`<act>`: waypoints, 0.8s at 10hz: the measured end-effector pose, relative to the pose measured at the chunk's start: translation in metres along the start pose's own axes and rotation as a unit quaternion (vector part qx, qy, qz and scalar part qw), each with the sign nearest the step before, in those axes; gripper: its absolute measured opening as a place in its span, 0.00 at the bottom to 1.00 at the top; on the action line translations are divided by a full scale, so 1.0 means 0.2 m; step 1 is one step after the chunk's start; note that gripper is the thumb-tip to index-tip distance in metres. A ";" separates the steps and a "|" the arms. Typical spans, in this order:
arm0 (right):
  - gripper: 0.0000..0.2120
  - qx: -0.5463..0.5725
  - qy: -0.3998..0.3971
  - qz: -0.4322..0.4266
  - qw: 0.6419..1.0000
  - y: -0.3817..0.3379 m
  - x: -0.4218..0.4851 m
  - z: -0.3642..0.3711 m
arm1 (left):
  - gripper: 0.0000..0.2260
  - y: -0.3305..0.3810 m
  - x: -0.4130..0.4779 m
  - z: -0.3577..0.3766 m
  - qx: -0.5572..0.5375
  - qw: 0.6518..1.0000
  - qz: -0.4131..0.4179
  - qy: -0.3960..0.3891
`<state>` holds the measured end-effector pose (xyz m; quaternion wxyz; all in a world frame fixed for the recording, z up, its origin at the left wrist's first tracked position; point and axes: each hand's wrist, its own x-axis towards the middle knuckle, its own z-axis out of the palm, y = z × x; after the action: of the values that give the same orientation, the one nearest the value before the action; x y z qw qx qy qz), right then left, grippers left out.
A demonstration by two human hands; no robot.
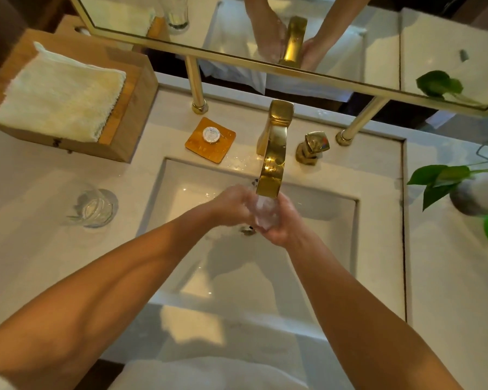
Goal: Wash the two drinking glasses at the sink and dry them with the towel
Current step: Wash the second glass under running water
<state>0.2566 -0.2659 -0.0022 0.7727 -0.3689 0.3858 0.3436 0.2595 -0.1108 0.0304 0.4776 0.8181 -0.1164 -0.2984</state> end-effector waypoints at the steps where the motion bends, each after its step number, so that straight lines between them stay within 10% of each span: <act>1: 0.18 -0.124 -0.041 -0.095 0.987 0.01 -0.02 0.02 | 0.09 0.02 0.02 0.06 -0.392 0.905 -0.133 0.100; 2: 0.15 -0.151 0.012 -0.145 0.978 0.04 -0.01 0.06 | 0.08 0.08 0.07 0.21 -0.354 0.844 -0.296 0.273; 3: 0.19 -0.106 0.019 -0.065 0.992 0.00 -0.02 0.04 | 0.13 0.06 0.01 0.33 -0.072 0.940 -0.079 0.324; 4: 0.26 -0.092 -0.003 0.024 0.995 -0.04 -0.02 -0.01 | 0.15 -0.10 -0.04 0.19 0.380 0.838 0.337 0.201; 5: 0.28 -0.079 0.003 0.036 0.996 -0.02 -0.02 -0.03 | 0.17 -0.15 0.01 0.09 0.445 0.815 0.360 0.090; 6: 0.24 -0.076 0.020 -0.007 0.997 -0.02 0.00 0.00 | 0.13 -0.03 0.03 0.22 0.159 0.963 0.093 0.197; 7: 0.18 -0.116 0.012 -0.123 0.986 0.04 0.04 -0.03 | 0.03 0.07 0.10 0.26 -0.422 0.829 -0.269 0.249; 8: 0.12 -0.103 0.016 -0.159 0.982 0.09 0.00 -0.04 | 0.04 0.10 0.13 0.24 -0.561 0.727 -0.317 0.239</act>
<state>0.2391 -0.2623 -0.0117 0.7689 -0.5086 0.2975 0.2483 0.2522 -0.1676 0.0196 0.7391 0.4349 0.4561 -0.2380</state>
